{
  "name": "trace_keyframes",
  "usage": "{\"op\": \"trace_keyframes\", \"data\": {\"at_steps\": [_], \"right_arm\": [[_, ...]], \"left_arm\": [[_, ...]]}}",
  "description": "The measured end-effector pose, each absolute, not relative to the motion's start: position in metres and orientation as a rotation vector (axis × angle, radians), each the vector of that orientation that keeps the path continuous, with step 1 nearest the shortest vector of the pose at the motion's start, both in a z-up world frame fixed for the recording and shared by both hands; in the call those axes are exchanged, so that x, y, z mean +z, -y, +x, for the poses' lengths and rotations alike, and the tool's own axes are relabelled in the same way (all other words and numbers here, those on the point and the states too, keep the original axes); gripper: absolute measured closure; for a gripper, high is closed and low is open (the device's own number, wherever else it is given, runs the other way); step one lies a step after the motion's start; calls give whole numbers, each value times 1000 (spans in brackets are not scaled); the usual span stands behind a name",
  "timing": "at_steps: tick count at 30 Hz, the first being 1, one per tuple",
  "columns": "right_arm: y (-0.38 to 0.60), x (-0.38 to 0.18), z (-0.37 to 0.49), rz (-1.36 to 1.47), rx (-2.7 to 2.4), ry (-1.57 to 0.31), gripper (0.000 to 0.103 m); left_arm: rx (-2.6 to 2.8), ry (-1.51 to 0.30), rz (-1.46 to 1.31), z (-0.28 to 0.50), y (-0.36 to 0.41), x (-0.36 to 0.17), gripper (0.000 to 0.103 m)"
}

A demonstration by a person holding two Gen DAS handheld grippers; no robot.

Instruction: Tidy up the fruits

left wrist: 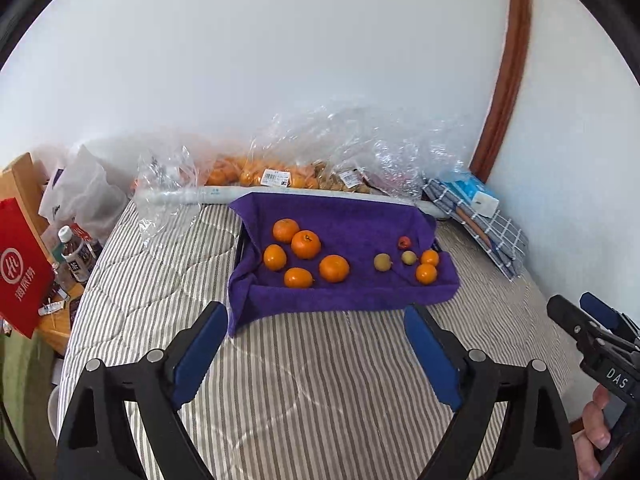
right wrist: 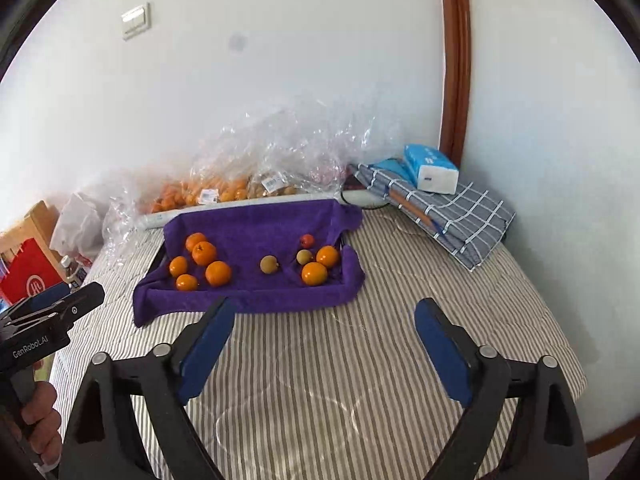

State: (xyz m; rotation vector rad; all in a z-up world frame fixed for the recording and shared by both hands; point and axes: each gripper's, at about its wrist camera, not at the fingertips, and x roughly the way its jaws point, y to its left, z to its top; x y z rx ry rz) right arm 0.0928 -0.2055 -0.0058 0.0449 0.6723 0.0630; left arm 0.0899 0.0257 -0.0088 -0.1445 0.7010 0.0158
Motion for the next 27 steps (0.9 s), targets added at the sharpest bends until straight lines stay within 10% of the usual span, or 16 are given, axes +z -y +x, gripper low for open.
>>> {"op": "trace_keyframes", "data": {"at_steps": [27], "right_arm": [[217, -7, 12, 30, 82, -632, 0]], "left_arm": [[19, -635, -97, 9, 4, -3, 4]]}}
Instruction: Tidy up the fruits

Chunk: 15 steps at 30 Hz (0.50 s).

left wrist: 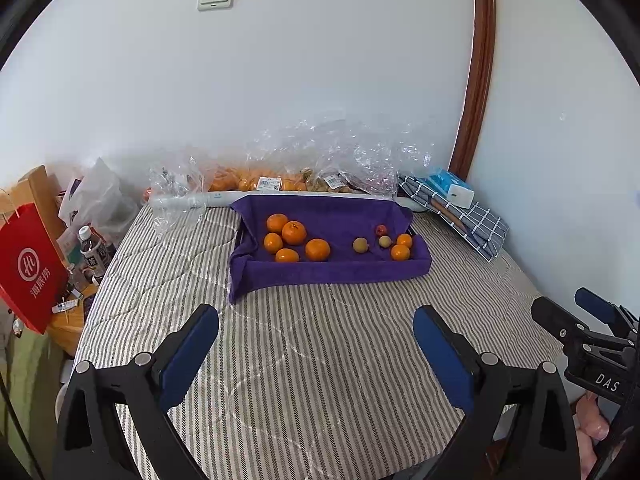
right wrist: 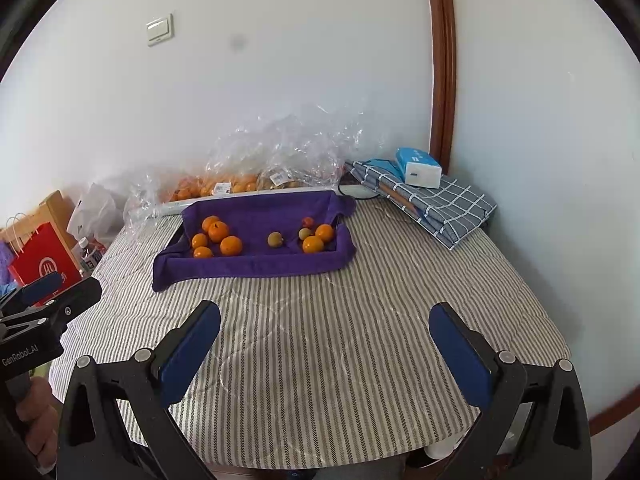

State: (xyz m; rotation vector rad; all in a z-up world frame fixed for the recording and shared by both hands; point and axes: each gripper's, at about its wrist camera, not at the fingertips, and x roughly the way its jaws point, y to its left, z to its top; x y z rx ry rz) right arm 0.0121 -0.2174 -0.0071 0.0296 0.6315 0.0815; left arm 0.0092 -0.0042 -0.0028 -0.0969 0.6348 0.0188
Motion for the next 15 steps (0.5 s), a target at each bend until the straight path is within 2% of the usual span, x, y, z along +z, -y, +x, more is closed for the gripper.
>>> {"op": "trace_keyframes", "data": {"at_steps": [15], "right_arm": [[215, -5, 8, 25, 67, -636, 0]], "left_arm": [[20, -627, -122, 8, -2, -1, 4]]}}
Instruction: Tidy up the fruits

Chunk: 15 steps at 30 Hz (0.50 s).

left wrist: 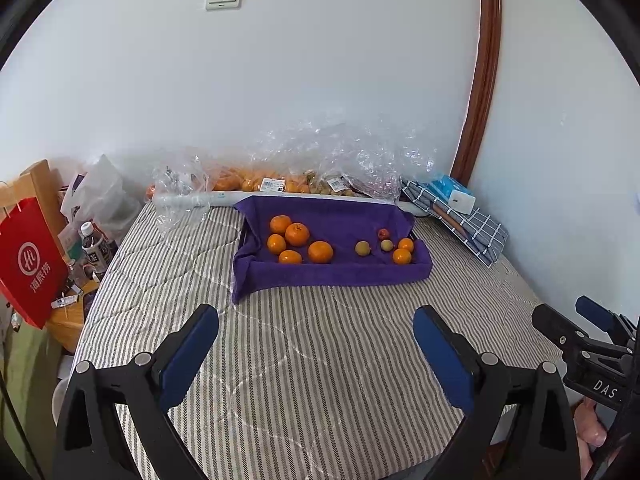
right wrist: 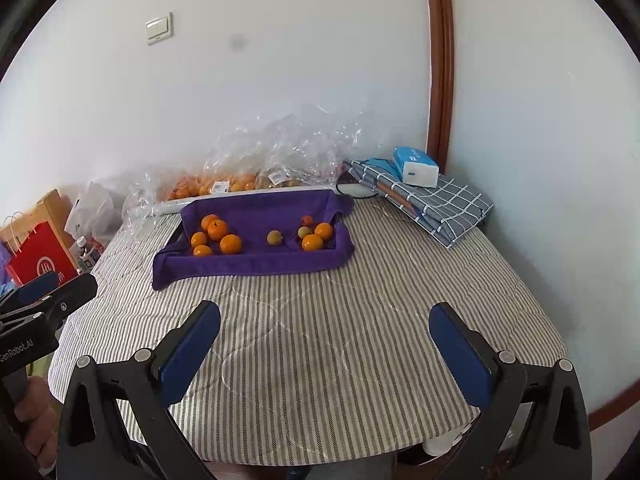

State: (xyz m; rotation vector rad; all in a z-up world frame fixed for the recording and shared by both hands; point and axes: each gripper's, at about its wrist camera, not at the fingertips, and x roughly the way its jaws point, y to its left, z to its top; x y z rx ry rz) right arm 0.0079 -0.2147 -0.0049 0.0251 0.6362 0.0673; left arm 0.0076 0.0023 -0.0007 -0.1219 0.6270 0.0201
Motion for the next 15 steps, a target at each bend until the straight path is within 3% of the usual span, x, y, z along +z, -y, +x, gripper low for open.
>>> {"op": "trace_keyframes", "data": {"at_steps": [15], "right_arm": [[216, -2, 5, 30, 60, -636, 0]], "left_arm": [[21, -625, -129, 6, -1, -1, 4]]}}
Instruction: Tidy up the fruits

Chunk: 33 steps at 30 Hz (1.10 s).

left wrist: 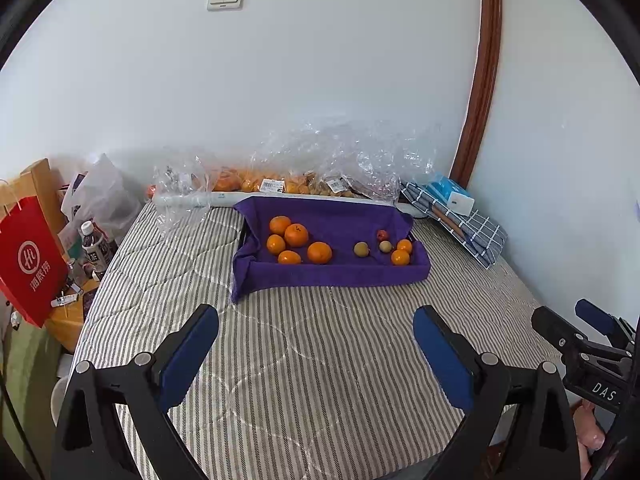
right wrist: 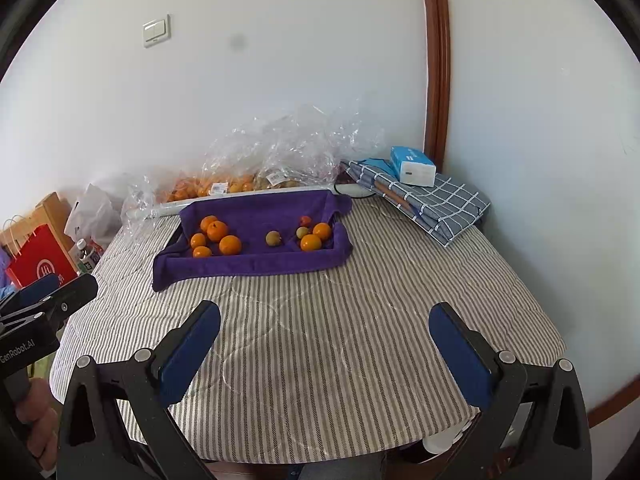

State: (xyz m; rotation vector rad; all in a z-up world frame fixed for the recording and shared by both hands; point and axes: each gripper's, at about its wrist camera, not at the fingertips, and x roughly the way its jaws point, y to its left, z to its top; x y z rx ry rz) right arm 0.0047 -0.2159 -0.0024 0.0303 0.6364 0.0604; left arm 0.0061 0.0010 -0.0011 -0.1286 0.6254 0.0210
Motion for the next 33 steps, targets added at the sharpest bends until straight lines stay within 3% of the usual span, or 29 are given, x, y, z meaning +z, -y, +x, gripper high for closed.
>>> {"op": "trace_keyframes", "data": {"at_steps": [33], "right_arm": [[216, -5, 4, 34, 68, -639, 0]], "left_arm": [[29, -628, -138, 3, -4, 1, 4]]}}
